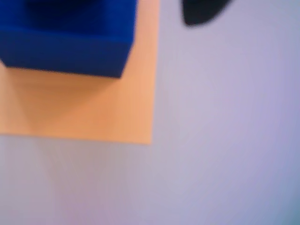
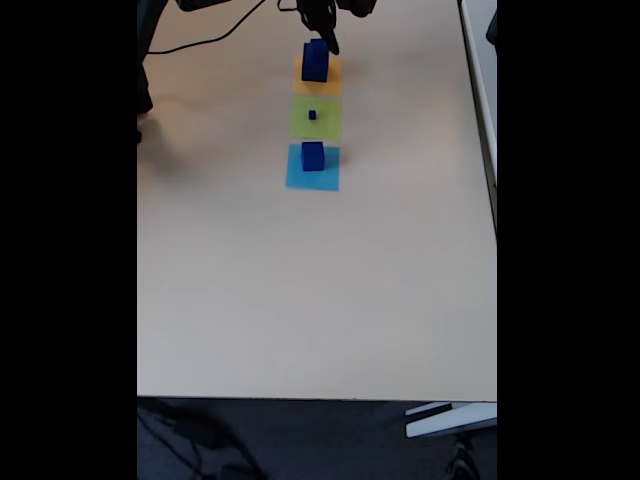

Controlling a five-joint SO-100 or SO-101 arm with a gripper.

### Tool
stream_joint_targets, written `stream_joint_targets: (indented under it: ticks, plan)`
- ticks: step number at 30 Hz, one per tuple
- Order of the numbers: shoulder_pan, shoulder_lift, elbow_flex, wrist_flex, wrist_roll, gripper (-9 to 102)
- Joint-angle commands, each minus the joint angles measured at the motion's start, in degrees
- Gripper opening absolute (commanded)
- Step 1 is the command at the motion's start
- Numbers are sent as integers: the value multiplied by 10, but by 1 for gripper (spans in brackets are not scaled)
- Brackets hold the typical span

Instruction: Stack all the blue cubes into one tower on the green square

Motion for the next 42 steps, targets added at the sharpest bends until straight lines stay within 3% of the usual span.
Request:
stream_joint_targets:
  ticks: [1, 28, 42]
  plan:
    - [-10, 6, -38, 7, -5, 25]
    - [11, 40, 23, 62, -32, 24]
    - [18, 49, 38, 66, -40, 17]
